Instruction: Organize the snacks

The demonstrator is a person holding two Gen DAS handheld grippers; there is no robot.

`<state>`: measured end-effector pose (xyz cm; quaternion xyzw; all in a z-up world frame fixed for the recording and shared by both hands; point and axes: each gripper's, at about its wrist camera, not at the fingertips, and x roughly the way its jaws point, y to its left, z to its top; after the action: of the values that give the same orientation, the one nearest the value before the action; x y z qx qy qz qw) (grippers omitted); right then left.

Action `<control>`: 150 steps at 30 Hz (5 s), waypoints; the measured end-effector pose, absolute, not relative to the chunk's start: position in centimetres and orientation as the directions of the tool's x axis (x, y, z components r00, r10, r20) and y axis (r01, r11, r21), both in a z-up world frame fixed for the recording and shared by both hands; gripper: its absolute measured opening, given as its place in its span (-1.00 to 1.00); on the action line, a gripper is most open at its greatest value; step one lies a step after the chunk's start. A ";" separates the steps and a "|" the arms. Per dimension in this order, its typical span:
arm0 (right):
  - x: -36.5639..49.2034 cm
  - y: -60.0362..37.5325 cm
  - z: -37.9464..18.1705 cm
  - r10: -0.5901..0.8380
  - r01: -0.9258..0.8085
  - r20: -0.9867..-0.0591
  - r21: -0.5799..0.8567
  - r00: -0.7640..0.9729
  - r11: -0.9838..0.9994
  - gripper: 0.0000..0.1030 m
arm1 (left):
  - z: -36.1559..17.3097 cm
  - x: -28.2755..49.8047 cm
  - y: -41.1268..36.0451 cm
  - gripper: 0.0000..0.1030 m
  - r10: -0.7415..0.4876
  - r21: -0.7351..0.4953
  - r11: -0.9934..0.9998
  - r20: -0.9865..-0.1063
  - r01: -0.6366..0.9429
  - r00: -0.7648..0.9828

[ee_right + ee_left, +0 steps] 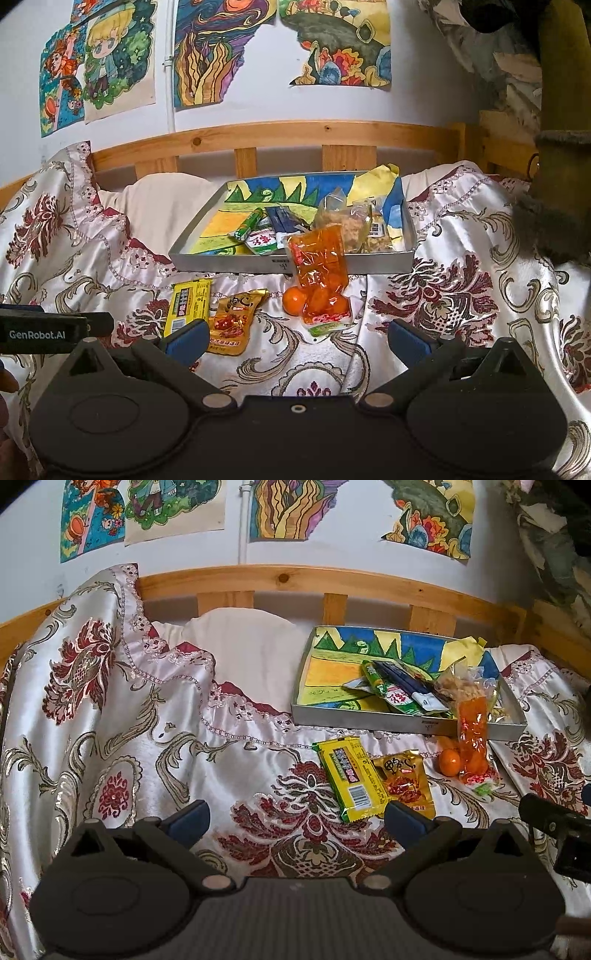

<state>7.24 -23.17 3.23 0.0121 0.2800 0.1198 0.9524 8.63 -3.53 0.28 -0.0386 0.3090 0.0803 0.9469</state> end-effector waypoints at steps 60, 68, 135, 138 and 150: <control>16.3 -21.9 0.5 0.268 -0.377 -0.555 -0.090 0.787 0.922 0.99 | -3.2 19.9 -6.2 0.99 0.172 0.058 0.981 -0.706 -0.186 0.687; 19.2 -22.1 -2.0 0.266 -0.404 -0.589 -0.115 0.763 0.907 0.98 | -4.5 21.3 -6.7 0.99 0.148 0.034 0.983 -0.736 -0.182 0.661; 20.7 -21.5 -3.4 0.348 -0.456 -0.630 -0.012 0.695 0.890 -0.06 | -4.9 19.4 -6.6 0.08 -0.074 -0.218 0.965 -0.765 -0.148 0.640; 20.5 -21.4 -3.4 0.343 -0.455 -0.626 -0.021 0.700 0.890 -0.07 | -4.7 19.0 -6.5 0.07 -0.085 -0.226 0.964 -0.764 -0.142 0.639; 18.9 -21.0 -2.5 0.340 -0.470 -0.603 -0.067 0.722 0.880 -0.08 | -3.7 17.4 -6.5 0.04 -0.106 -0.235 0.965 -0.756 -0.117 0.646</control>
<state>18.90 -20.98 -2.45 -0.1080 0.3013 0.2196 0.9216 17.39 -6.46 -3.73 -0.1325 0.4209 0.0033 0.8974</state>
